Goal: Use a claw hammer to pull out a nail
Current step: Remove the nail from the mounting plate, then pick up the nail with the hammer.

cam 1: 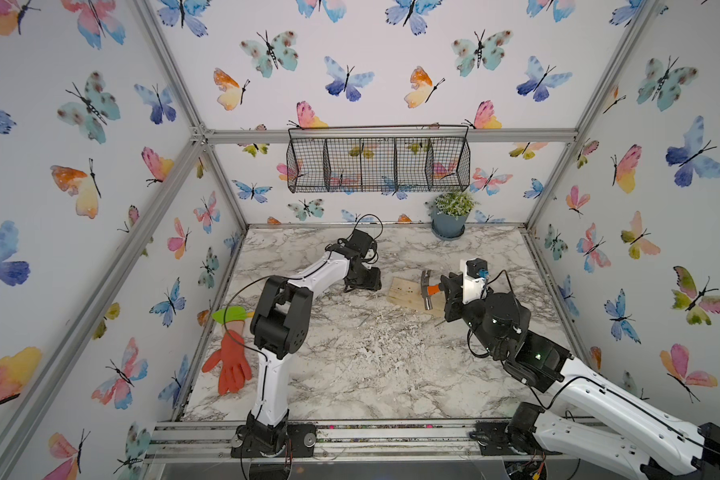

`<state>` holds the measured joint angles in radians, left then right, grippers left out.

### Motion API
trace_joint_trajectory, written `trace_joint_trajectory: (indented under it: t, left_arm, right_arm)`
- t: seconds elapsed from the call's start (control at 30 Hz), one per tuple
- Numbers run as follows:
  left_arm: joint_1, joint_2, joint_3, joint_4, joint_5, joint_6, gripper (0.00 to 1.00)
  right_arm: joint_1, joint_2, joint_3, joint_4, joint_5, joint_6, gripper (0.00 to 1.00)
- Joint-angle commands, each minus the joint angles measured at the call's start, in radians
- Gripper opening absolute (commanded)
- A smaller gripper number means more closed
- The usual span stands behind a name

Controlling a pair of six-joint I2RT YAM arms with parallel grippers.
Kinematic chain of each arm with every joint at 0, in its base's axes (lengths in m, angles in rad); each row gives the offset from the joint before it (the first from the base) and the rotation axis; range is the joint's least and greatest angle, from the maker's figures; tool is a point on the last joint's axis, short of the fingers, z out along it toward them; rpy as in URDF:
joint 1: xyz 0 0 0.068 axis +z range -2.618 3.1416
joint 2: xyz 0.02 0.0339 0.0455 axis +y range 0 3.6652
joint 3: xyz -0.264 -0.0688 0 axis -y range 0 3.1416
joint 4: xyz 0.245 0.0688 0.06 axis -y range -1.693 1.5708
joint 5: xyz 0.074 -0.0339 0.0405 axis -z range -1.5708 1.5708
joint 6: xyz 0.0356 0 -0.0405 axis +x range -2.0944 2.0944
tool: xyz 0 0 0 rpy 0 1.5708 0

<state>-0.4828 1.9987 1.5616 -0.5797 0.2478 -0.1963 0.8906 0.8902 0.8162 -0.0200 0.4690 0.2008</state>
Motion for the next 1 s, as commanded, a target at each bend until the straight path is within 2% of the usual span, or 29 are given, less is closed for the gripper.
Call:
trace_joint_trajectory:
  t: [0.0,0.13,0.33,0.4,0.5,0.67,0.8,0.9,0.97]
  left_arm:
    - [0.025,-0.262,-0.195,0.226,0.056,-0.074,0.51]
    - [0.058,-0.439,-0.393,0.384,0.148,-0.105,0.52]
    - [0.1,-0.63,-0.584,0.545,0.209,-0.118,0.53]
    - [0.142,-0.678,-0.655,0.647,0.323,-0.161,0.55]
    - [0.187,-0.733,-0.742,0.77,0.402,-0.219,0.57]
    - [0.193,-0.751,-0.813,0.861,0.477,-0.266,0.59]
    - [0.19,-0.743,-0.849,0.92,0.511,-0.285,0.53]
    - [0.161,-0.74,-0.851,0.896,0.512,-0.221,0.5]
    - [0.11,-0.733,-0.833,0.82,0.452,-0.138,0.5]
  right_arm:
    - [-0.005,-0.003,0.067,0.019,-0.054,0.062,0.03]
    - [-0.012,0.031,0.104,0.01,-0.127,0.1,0.03]
    - [-0.046,0.075,0.171,-0.007,-0.255,0.147,0.03]
    - [-0.072,0.079,0.183,-0.004,-0.313,0.158,0.03]
    - [-0.112,0.077,0.193,0.003,-0.389,0.181,0.03]
    - [-0.2,0.09,0.188,0.041,-0.546,0.235,0.03]
    - [-0.249,0.11,0.179,0.072,-0.635,0.282,0.03]
    - [-0.269,0.133,0.18,0.069,-0.691,0.305,0.03]
    - [-0.285,0.148,0.186,0.06,-0.729,0.328,0.03]
